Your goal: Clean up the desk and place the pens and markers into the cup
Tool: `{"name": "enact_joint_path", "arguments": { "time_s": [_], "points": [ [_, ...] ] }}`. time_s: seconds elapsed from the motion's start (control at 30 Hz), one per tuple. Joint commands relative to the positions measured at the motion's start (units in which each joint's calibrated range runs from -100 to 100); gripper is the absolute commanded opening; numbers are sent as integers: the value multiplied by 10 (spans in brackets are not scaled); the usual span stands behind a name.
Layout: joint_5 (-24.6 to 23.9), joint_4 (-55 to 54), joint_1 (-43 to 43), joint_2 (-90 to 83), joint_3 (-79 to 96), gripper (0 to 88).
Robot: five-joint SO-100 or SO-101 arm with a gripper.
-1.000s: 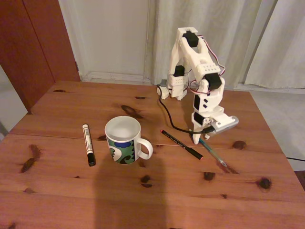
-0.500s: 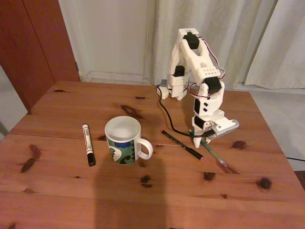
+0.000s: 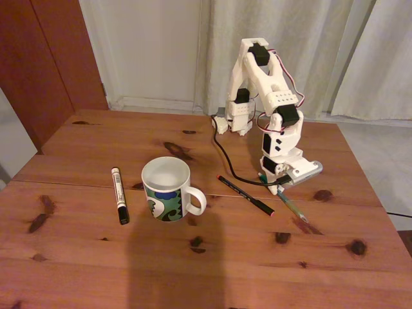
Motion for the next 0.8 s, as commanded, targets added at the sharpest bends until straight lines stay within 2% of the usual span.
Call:
{"name": "enact_joint_path", "arguments": {
  "time_s": [0.0,0.17,0.47,0.77],
  "points": [
    [5,-10,-4,-12,-2,8],
    [1,-54,5,-40,-1,8],
    [1,-163,76,-216,101,8],
    [0,-363,187,-397,265,8]
  ]
}}
